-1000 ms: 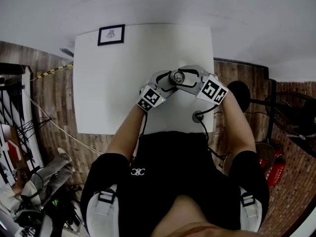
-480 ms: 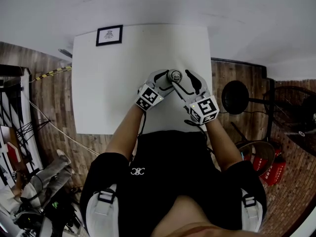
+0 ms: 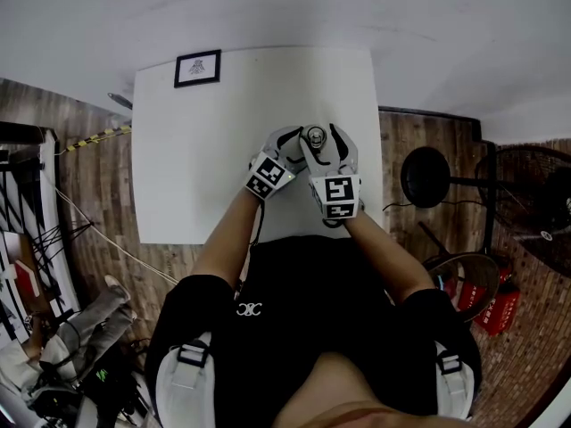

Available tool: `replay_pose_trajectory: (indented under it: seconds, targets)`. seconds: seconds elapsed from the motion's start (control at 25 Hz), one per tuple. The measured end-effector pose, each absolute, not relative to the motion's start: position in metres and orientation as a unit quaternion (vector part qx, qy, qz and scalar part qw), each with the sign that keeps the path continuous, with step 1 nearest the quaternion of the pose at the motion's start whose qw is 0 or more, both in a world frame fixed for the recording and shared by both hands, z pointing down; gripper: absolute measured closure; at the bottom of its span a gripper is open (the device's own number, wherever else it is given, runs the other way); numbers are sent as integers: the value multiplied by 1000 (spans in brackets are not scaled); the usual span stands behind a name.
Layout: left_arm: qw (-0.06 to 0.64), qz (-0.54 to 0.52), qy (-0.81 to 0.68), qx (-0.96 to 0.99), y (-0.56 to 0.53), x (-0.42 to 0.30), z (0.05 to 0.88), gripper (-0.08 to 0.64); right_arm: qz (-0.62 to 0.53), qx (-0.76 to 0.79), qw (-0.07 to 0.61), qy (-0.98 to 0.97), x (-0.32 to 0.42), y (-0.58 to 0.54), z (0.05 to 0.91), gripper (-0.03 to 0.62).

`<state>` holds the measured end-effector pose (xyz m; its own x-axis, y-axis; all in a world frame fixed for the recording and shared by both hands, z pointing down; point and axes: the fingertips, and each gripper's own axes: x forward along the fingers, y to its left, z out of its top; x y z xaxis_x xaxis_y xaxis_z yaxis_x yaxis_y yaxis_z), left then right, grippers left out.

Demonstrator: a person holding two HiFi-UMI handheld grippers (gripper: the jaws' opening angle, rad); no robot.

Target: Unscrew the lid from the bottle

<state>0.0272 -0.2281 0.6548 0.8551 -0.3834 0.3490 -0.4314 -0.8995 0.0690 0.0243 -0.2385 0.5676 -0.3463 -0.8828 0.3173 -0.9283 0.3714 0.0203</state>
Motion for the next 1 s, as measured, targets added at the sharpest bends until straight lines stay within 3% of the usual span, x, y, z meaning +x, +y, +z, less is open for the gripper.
replay_pose_trajectory:
  seconds: [0.44,0.76,1.0]
  targets:
    - [74,164,-211,961,-231,25,657,200,101,498,167,-845,18,-244,582,348]
    - [81,152,-206,963,-235,21,658,199,50,267,202,-941,5,-242,587,347]
    - [73,155,-197,965,-234,23,658,199,8,102,273,-957,6,-234,594,348]
